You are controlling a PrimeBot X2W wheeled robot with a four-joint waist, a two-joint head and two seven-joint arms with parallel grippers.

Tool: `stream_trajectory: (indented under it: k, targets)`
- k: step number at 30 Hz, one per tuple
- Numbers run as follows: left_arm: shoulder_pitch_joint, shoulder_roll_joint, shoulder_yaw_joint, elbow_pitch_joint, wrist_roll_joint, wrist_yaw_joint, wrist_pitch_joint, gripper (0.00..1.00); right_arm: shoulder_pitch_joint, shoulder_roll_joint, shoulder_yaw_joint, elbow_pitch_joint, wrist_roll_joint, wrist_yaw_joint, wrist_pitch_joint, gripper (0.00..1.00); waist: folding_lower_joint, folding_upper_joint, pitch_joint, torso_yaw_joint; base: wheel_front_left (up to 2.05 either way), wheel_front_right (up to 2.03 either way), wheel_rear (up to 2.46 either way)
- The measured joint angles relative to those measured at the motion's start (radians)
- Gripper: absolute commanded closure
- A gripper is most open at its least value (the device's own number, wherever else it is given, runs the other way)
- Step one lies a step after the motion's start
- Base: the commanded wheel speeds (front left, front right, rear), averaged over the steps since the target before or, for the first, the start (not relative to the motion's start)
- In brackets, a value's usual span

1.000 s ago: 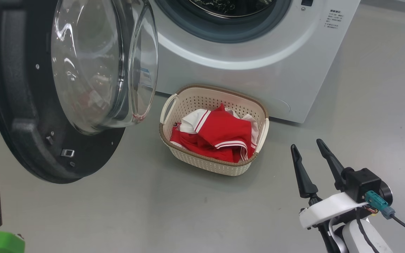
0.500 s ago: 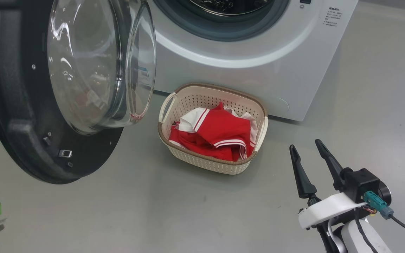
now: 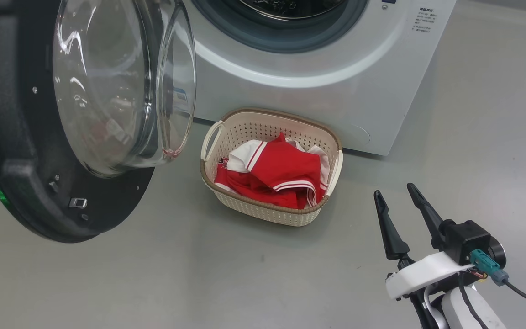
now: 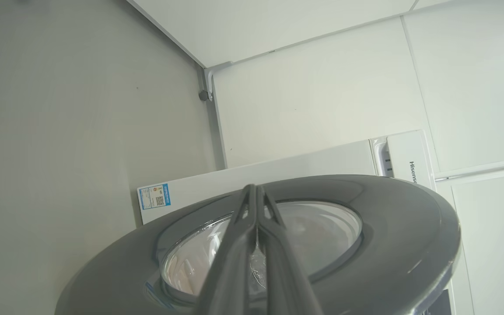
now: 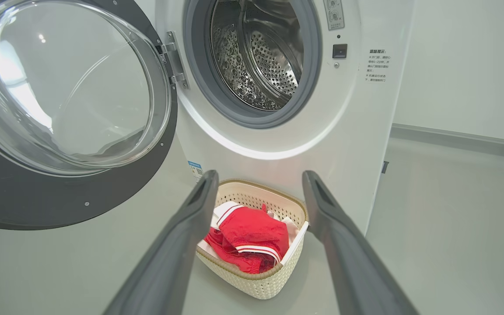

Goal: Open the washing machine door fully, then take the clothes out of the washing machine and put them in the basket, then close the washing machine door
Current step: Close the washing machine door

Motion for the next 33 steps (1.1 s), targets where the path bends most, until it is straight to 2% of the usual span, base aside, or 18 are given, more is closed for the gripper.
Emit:
stream_trajectory:
  k: [4,8,17,33]
  targets:
    - [-0.035,0.007,0.044,0.016,-0.09,0.084,0.085,1.0,0.0,0.0,0.0,0.002,0.0,0.0,0.0,0.0,0.0,0.0,0.002,-0.005,0.0,0.0,0.0]
    - [-0.041,0.025,0.056,0.032,-0.148,0.148,0.175,1.0,0.0,0.0,0.0,0.003,0.0,0.0,-0.001,0.0,0.0,0.0,0.002,-0.01,0.0,0.0,0.0]
    - [-0.044,0.068,0.021,0.028,-0.186,0.149,0.327,1.0,0.0,0.0,0.006,0.01,0.0,0.0,-0.001,0.0,0.0,0.0,-0.001,-0.017,0.0,0.0,0.0]
    - [-0.008,0.091,-0.036,-0.026,-0.21,0.156,0.471,1.0,0.0,0.003,0.012,0.015,0.002,0.0,-0.001,0.0,0.0,0.0,-0.014,-0.036,0.0,0.0,0.0]
